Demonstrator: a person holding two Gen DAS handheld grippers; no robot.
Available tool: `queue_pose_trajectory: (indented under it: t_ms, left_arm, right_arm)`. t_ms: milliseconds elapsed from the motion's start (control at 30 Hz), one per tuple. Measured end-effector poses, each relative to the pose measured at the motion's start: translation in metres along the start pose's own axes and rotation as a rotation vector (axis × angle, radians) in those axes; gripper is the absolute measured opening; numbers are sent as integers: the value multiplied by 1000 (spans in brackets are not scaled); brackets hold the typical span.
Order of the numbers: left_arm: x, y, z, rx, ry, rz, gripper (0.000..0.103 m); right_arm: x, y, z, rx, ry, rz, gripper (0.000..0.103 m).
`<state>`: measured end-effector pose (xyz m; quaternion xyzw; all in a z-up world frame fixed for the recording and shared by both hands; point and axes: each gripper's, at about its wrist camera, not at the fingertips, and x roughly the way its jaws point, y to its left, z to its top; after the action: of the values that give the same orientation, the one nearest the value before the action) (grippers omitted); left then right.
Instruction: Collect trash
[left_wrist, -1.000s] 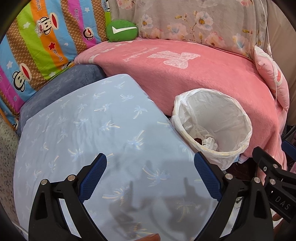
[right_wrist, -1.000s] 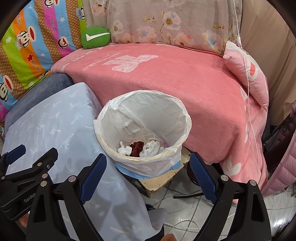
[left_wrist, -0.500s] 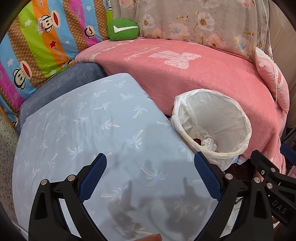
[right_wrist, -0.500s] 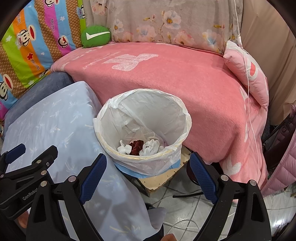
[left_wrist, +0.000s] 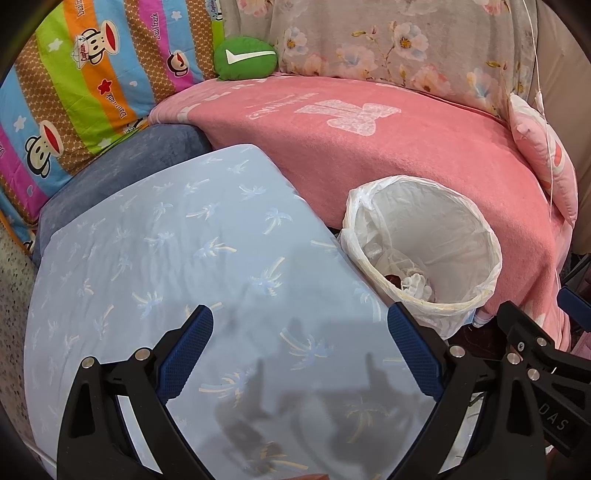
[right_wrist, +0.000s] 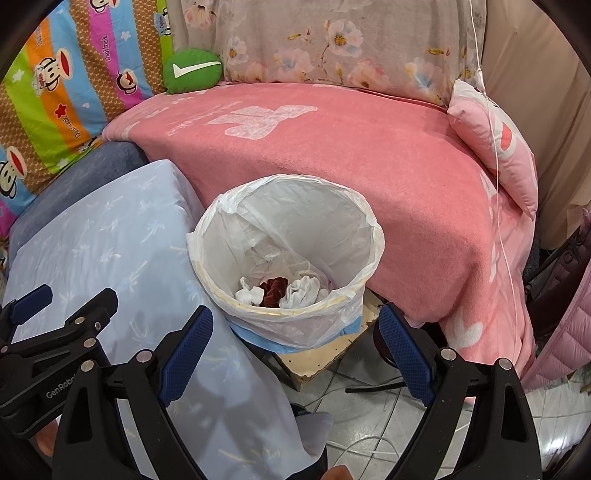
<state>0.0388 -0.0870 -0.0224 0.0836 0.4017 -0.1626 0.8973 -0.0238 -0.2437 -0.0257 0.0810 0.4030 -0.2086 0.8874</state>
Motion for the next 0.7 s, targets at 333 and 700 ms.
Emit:
queue_pose_trajectory:
  t_ms: [333,700]
  left_arm:
    - [0,1,-1,-8,0,-1,91]
    - [-1,-1,0,-6,-6,-2,91]
  right_arm:
    - [0,-1,0,0,0,0,88]
    - [0,-1,0,0,1,-2,88]
